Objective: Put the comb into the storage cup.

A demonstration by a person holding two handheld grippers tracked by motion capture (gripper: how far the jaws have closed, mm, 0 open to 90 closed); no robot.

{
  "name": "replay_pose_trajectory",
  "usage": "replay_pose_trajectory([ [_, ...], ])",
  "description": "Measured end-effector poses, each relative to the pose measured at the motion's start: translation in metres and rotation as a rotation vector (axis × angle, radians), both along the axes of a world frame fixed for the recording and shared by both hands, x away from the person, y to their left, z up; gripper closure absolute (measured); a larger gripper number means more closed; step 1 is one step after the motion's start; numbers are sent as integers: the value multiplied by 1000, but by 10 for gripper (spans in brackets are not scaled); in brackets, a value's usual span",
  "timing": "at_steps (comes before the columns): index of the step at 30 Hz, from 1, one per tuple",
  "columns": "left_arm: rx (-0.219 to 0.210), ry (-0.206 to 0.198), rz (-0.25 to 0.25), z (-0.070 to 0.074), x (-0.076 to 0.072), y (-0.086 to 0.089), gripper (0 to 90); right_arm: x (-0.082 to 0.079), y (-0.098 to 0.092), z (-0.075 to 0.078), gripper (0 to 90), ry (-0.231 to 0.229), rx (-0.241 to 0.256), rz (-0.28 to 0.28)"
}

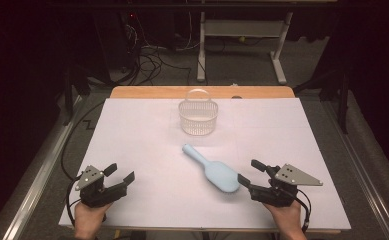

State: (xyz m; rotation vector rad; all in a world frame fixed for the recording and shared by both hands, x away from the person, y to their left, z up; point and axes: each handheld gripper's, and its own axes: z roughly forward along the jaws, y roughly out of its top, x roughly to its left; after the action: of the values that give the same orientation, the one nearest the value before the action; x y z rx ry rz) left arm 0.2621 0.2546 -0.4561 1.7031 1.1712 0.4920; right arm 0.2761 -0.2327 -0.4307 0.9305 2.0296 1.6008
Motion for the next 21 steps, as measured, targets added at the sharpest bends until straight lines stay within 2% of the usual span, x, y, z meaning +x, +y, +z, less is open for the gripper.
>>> replay_pose_trajectory([
  [21,-3,-5,-5,1,-1,0,242,19,38,8,305,5,-18,91],
])
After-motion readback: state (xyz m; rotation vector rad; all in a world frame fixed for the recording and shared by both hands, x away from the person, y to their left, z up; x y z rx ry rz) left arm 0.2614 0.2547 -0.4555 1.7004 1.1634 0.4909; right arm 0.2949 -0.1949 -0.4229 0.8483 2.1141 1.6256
